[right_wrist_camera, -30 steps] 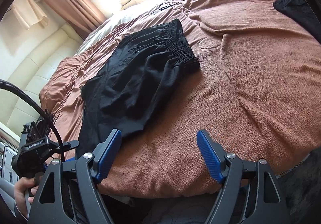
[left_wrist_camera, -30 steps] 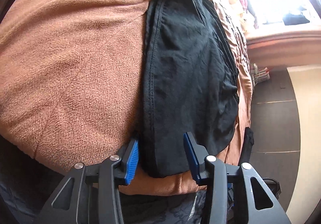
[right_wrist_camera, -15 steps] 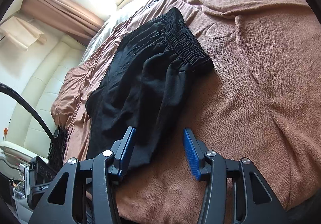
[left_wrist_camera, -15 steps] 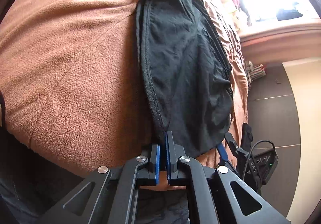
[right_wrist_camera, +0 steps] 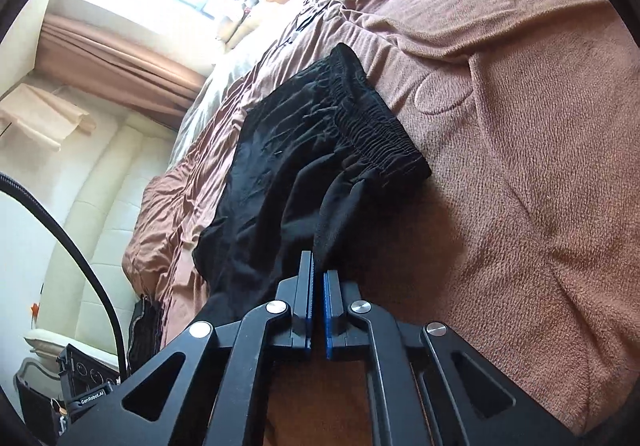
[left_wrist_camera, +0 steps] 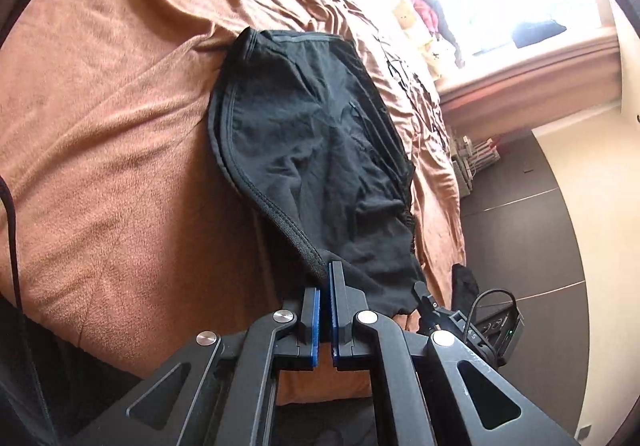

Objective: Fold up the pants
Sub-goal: 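Close the left gripper on the leg hem while the right gripper closes on the waistband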

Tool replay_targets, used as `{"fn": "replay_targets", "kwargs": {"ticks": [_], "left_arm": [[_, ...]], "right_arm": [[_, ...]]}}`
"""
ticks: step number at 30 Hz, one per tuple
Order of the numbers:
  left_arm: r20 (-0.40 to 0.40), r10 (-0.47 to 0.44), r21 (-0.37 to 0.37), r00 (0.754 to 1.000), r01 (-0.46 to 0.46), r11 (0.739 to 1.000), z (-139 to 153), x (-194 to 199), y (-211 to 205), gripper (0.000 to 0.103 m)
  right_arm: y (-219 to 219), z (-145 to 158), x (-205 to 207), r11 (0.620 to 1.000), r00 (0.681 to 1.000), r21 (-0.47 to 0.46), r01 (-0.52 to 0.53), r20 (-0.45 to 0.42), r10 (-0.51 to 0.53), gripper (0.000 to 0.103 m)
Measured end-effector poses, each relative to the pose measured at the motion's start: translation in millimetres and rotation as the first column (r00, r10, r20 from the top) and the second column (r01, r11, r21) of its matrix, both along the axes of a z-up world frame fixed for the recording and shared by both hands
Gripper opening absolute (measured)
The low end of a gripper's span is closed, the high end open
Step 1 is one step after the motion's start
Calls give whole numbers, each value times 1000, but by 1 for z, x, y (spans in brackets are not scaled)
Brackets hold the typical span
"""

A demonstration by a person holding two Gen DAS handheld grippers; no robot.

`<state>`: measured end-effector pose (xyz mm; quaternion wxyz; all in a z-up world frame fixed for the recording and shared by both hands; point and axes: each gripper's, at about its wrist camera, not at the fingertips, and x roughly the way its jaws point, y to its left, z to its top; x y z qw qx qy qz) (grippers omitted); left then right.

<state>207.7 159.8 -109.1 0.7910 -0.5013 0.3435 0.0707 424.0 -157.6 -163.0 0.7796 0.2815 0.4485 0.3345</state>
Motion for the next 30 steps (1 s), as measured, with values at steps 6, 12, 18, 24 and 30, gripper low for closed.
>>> {"fn": "replay_targets", "kwargs": {"ticks": [6,12,18,24,30], "left_arm": [[50,7,7,999,-8,1000,24,15,11,3],[73,6,54,997,-10,998,51,37,22,3],[94,7,91,996,-15,996,74,64,35,3],[109,-13,115,994,0,993,96,101,54,3],[88,-34,144,995,22,989,105,137,71,3]], "right_arm": [[4,17,6,1000,999,18,2,39,-3,1],[10,32,16,999,998,48,12,66,-15,1],[21,41,31,996,997,83,33,73,-39,1],[33,52,49,993,994,109,50,92,-60,1],[52,57,71,991,993,115,62,92,-73,1]]}}
